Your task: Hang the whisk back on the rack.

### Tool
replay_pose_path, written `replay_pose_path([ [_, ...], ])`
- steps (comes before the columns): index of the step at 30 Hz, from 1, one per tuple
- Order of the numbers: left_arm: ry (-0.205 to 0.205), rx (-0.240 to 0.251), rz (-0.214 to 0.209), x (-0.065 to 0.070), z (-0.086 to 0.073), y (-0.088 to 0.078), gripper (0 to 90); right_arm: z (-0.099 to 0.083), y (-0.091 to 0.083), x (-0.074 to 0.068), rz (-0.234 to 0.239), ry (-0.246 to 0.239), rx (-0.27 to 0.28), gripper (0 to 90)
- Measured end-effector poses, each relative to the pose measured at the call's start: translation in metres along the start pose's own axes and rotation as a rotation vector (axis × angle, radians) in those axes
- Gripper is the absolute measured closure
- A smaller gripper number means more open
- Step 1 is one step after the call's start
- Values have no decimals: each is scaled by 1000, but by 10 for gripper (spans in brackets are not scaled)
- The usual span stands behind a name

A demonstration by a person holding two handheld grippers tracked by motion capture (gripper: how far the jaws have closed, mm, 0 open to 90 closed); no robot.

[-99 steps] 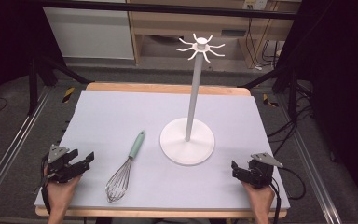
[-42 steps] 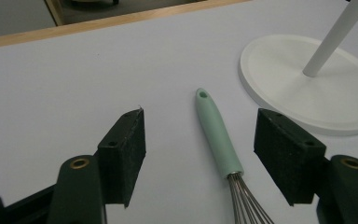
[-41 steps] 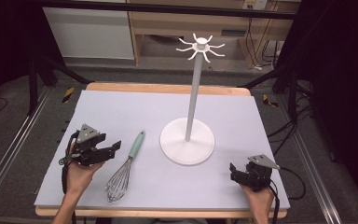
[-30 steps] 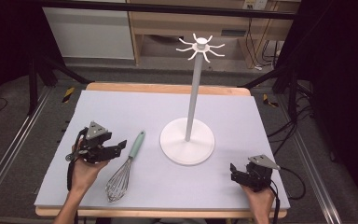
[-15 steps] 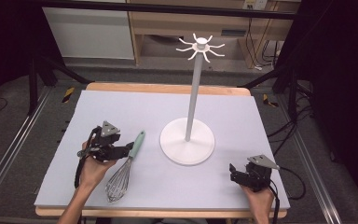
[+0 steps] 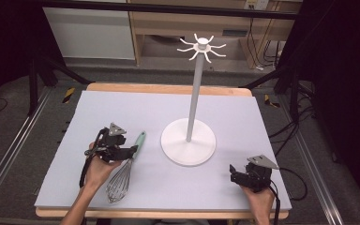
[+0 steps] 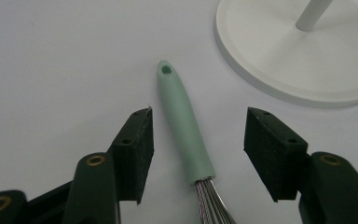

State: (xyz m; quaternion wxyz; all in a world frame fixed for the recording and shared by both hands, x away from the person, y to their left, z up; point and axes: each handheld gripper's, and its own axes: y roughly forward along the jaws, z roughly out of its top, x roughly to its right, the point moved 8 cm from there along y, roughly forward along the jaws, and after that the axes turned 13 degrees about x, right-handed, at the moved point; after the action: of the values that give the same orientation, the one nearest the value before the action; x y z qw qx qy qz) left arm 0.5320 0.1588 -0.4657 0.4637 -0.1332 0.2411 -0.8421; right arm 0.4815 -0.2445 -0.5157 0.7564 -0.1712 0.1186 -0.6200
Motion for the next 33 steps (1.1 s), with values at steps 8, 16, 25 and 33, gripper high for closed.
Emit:
replay_pose_path([
  [8,-7,-49,-11,2,-9,11,449,0,1,0,0,-1,-4,109],
  [16,-12,-103,-22,4,-20,21,481,-1,1,-1,4,-4,-7,108],
  [25,-15,-167,-18,5,-30,30,515,-1,2,-1,4,-7,-10,108],
  [33,-38,-202,-1,2,-36,33,547,-1,2,-1,3,-6,-12,108],
])
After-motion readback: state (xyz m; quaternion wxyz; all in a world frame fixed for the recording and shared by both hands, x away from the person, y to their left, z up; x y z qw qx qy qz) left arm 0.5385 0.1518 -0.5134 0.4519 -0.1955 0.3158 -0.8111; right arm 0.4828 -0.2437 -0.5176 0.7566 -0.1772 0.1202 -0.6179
